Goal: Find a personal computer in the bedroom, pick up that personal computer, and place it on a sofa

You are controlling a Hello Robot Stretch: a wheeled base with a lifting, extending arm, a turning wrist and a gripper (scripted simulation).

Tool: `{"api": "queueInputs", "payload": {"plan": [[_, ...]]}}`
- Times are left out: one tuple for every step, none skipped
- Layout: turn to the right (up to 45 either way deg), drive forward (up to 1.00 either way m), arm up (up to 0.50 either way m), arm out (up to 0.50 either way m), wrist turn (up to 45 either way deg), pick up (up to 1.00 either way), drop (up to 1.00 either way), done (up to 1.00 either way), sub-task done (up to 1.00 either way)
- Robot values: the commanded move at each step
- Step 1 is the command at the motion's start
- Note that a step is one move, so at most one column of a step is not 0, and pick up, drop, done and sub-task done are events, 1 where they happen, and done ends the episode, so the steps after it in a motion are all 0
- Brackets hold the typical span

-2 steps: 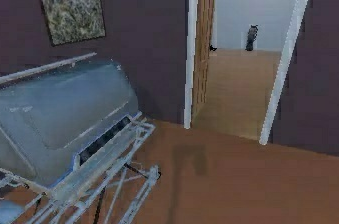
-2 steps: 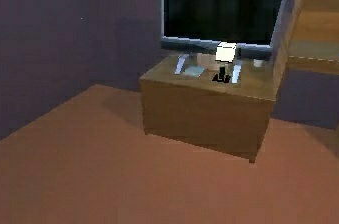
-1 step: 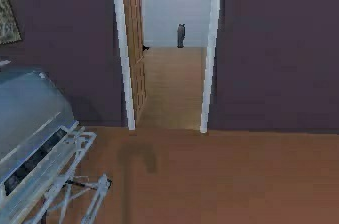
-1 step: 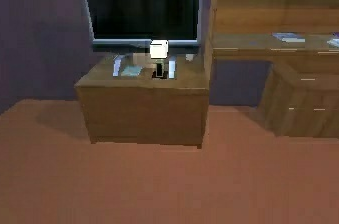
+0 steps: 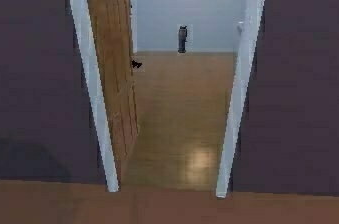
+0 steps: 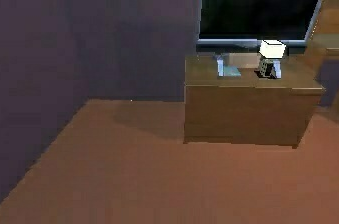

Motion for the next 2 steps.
{"api": "queueInputs", "payload": {"plan": [[0.0, 1.00, 0.00, 0.00, 0.0, 0.00, 0.00, 0.00, 0.00], [0.0, 0.25, 0.00, 0.00, 0.0, 0.00, 0.00, 0.00, 0.00]]}}
